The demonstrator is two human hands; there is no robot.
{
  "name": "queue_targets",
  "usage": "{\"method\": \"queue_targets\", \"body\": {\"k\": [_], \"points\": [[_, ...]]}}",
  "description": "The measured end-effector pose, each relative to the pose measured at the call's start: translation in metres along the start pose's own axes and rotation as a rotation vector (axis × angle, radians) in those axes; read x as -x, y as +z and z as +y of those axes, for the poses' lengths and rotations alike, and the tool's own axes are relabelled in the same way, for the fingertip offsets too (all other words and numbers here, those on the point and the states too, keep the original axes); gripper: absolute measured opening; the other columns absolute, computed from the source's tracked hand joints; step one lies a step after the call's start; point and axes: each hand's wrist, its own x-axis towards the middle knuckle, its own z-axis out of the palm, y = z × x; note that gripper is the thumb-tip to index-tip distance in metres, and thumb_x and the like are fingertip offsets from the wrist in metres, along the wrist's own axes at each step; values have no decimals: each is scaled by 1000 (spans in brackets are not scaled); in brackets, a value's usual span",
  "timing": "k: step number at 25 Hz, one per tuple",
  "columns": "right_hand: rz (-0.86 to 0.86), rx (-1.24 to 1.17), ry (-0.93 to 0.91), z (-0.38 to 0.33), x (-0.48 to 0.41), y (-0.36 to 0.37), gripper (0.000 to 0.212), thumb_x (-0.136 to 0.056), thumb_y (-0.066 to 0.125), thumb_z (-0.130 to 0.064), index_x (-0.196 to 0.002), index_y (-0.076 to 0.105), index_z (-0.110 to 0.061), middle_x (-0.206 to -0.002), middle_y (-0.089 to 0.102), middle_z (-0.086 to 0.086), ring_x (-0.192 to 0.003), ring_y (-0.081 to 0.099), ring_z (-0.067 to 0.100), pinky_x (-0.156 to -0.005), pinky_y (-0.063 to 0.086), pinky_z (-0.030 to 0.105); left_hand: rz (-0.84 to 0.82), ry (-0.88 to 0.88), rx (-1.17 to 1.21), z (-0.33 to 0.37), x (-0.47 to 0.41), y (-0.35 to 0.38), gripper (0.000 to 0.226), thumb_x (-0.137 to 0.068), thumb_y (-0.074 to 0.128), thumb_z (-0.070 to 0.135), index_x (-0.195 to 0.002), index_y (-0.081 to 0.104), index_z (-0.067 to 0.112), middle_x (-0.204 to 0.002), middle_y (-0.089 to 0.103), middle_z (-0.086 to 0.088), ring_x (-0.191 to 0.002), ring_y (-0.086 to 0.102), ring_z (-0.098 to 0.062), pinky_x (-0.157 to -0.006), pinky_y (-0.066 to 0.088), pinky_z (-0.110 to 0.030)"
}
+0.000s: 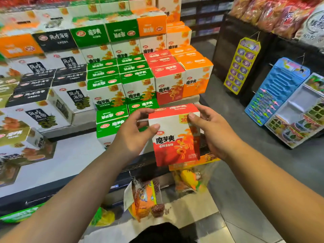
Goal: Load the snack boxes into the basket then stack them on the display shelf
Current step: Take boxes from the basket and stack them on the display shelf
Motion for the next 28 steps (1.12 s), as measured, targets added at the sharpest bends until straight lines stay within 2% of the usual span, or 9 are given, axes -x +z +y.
{"method": "queue_targets", "body": {"k": [3,6,9,11,14,17,21,24,28], "points": [[-39,45,6,-3,-28,-5,28,-97,58,-23,-124,60,-29,-112,71,-7,-98,70,12,-76,56,33,23,-28,-18,-7,-31,6,34,-90,65,0,-100,56,31,-109,64,0,-86,65,-7,-61,50,-12],[-58,97,46,-3,-58,-12,24,-96,59,-20,-110,64,-39,-101,73,-16,-89,70,3,-64,51,19,-11,-89,41,-24,-66,12,36,-86,71,1,-101,59,32,-116,65,-9,-102,67,-26,-76,56,-28],[-41,187,56,-2,-86,-20,42,-95,62,-21,-130,56,-42,-117,69,-15,-103,66,7,-70,49,22,-34,-101,7,-41,-97,23,36,-80,76,13,-96,61,42,-120,59,-11,-95,67,-16,-74,56,-25],[-17,205,53,-1,-107,-27,47,-95,63,-20,-136,52,-39,-123,66,-13,-110,63,10,-75,47,26,-20,-34,-93,-44,-115,31,32,-87,72,10,-105,58,32,-121,56,-8,-93,66,-10,-69,58,-23],[16,170,78,7,-131,-33,50,-93,63,-14,-138,51,-34,-125,66,-10,-111,64,10,-76,49,23,52,35,-356,-49,-138,34,35,-89,68,14,-123,60,17,-125,52,-7,-104,61,-16,-84,57,-31],[56,88,92,21,-149,-31,46,-92,63,-7,-127,55,-36,-117,68,-14,-101,67,5,-63,51,13,57,-1,-456,-58,-154,34,35,-91,64,16,-125,61,23,-128,50,0,-111,56,-14,-95,53,-39],[75,110,114,40,-166,-28,46,-92,64,-9,-127,52,-36,-123,64,-6,-111,63,19,-72,54,26,106,91,-691,-76,-160,37,37,-87,67,10,-123,65,13,-126,57,-9,-115,58,-27,-99,49,-40],[49,175,102,46,-179,-26,47,-91,65,-7,-125,51,-38,-127,62,-6,-116,60,20,-90,54,41,121,152,-894,-89,-164,35,33,-81,75,17,-114,71,12,-117,66,-9,-103,63,-30,-90,51,-39],[-4,215,127,51,-194,-28,51,-90,64,-5,-134,49,-28,-130,58,-3,-115,59,18,-84,54,35,196,133,-1070,-96,-165,40,37,-73,72,25,-110,72,18,-110,69,-6,-92,60,-32,-79,50,-40]]}}
